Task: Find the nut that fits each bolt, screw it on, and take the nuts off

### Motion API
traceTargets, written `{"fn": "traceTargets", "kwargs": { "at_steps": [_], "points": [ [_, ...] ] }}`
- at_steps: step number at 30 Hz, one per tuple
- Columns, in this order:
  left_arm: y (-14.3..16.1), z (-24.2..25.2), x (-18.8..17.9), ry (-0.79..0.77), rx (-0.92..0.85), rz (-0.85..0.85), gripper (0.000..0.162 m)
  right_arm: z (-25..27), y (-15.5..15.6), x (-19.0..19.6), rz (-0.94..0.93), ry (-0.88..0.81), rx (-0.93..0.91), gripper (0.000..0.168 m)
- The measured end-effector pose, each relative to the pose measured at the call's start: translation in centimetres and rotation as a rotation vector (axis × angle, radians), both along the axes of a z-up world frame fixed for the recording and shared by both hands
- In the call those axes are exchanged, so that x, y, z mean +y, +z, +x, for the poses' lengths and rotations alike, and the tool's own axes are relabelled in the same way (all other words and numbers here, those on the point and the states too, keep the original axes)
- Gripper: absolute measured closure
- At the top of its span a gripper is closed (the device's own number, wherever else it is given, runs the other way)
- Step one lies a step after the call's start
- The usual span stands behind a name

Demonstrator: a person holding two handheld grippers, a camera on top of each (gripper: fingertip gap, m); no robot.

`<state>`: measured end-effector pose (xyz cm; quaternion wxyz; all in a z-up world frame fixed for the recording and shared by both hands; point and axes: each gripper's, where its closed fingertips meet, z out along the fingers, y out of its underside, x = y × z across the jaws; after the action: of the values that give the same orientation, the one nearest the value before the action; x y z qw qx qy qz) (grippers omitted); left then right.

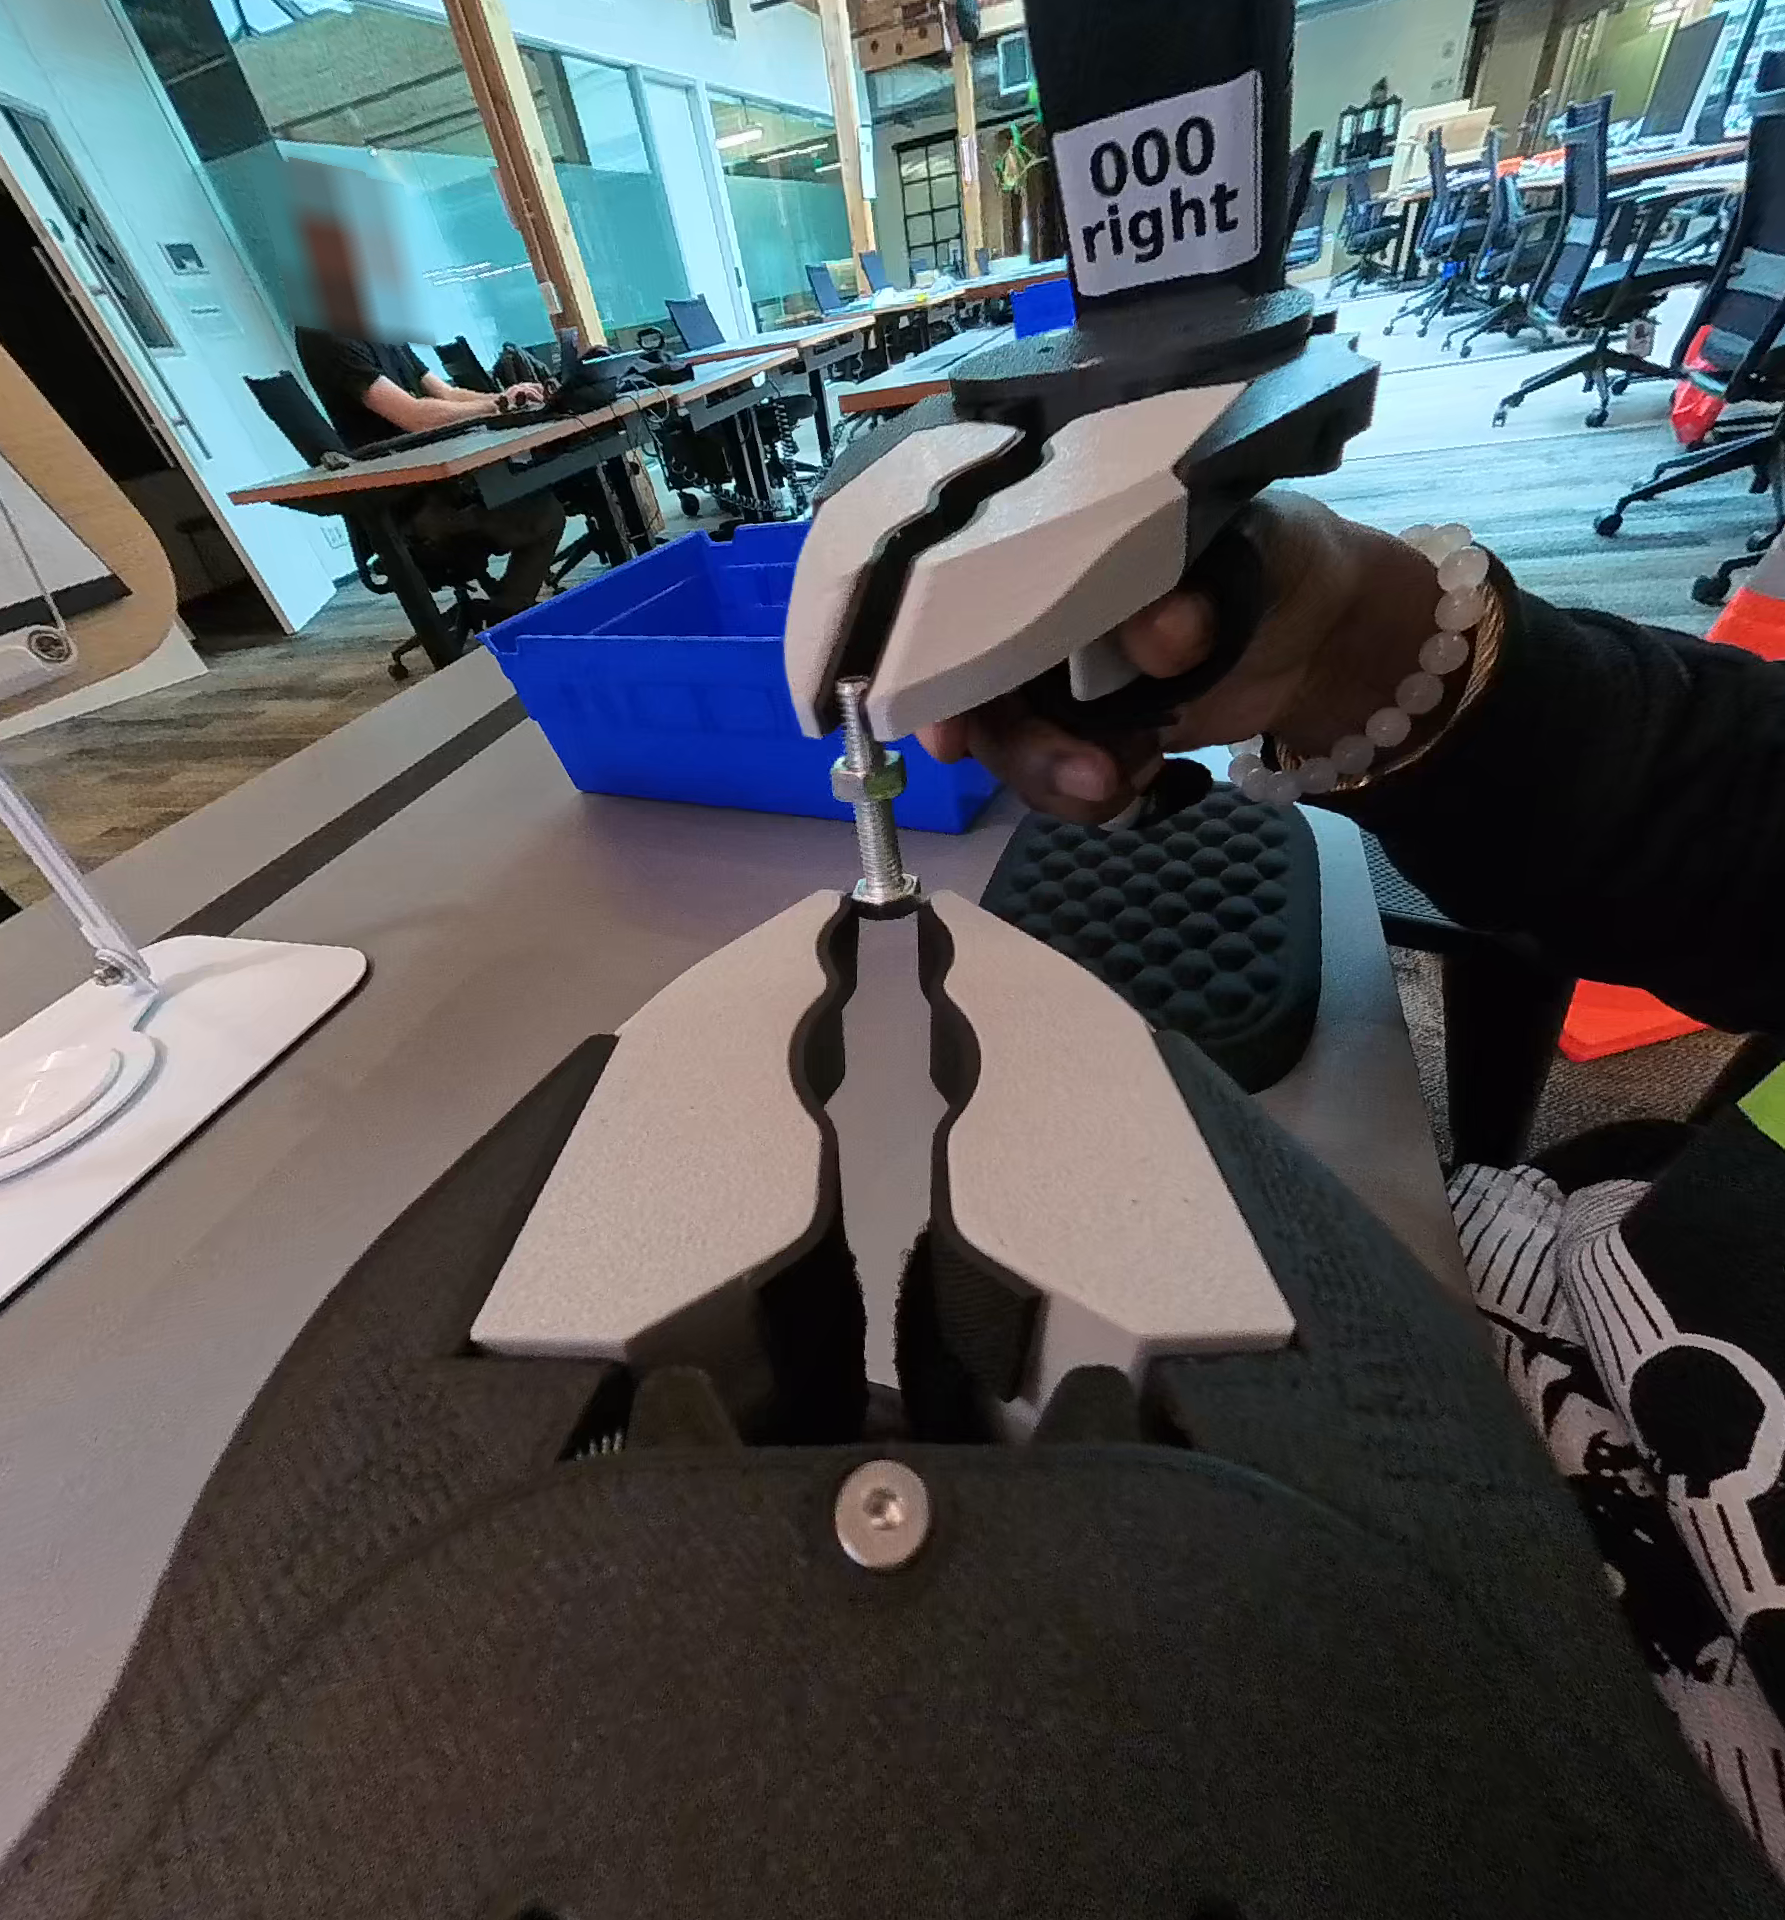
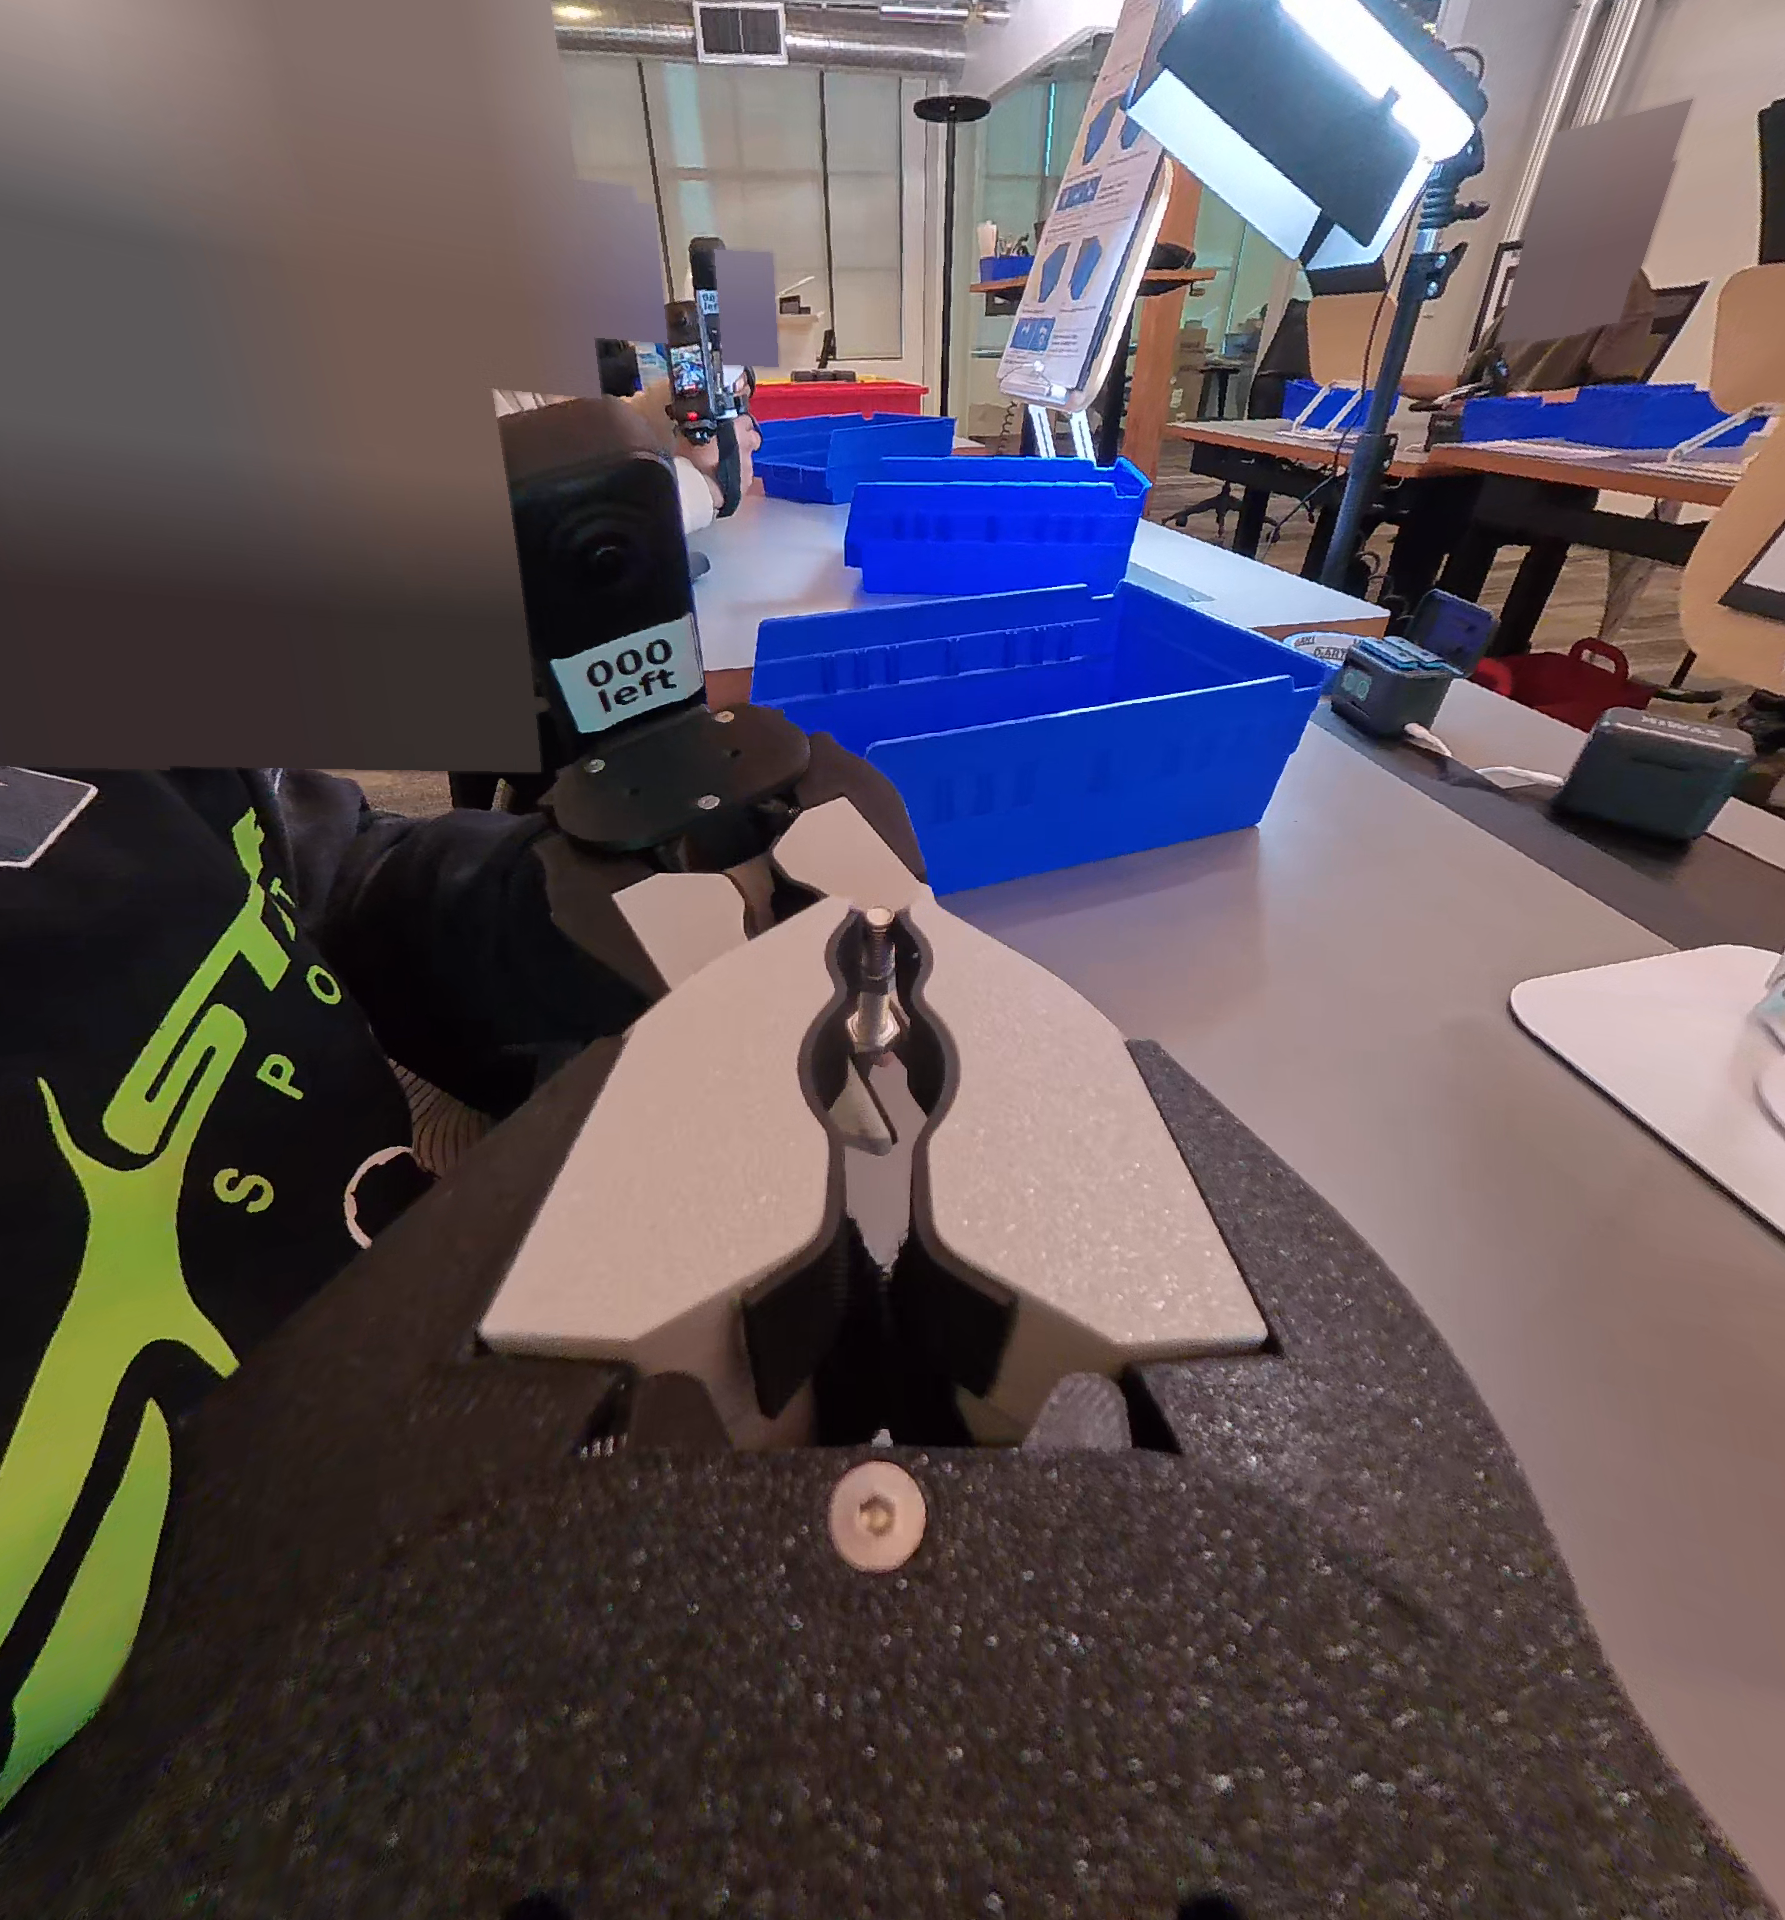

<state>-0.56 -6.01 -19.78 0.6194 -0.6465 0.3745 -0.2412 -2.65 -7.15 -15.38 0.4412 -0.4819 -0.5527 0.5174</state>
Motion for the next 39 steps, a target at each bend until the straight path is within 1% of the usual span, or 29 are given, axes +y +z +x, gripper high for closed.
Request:
{"fn": "traceTargets", "kwargs": {
  "at_steps": [4,7,11,16,19,21,24,29,33,39],
  "points": [
    [-0.1,0.2,-0.3,-0.027,-0.004,-0.015,0.146,0.0,-0.1,-0.1,0.001,0.009,-0.004,0.163],
    [-0.2,0.3,-0.3,-0.034,-0.005,-0.018,0.146,0.0,-0.3,-0.3,0.003,0.025,-0.015,0.163],
    [-0.2,0.3,-0.4,-0.043,-0.008,-0.019,0.151,-0.1,-0.3,-0.5,0.006,0.036,-0.013,0.163],
    [0.2,0.2,-0.4,-0.041,-0.035,-0.006,0.152,-0.1,0.0,-0.4,0.004,0.030,0.032,0.162],
    [0.5,0.0,-0.2,-0.038,-0.082,0.005,0.152,-0.2,0.2,0.0,0.001,0.021,0.083,0.147],
    [0.5,-0.1,-0.2,-0.048,-0.111,0.012,0.152,-0.5,-0.1,0.1,-0.003,0.023,0.105,0.133],
    [0.4,-0.1,-0.3,-0.068,-0.155,0.018,0.152,-1.2,-0.7,-0.2,-0.024,0.045,0.121,0.122],
    [0.1,0.0,-0.7,-0.113,-0.198,-0.004,0.152,-2.6,-1.6,-0.2,-0.027,0.027,0.138,0.113],
    [-0.3,0.2,-0.8,-0.125,-0.183,-0.013,0.152,-3.3,-2.3,-0.1,-0.006,-0.006,0.123,0.106],
    [-0.9,0.8,-1.2,-0.153,-0.146,-0.011,0.152,-3.6,-2.4,0.1,-0.003,-0.022,0.122,0.105]
  ]
}}
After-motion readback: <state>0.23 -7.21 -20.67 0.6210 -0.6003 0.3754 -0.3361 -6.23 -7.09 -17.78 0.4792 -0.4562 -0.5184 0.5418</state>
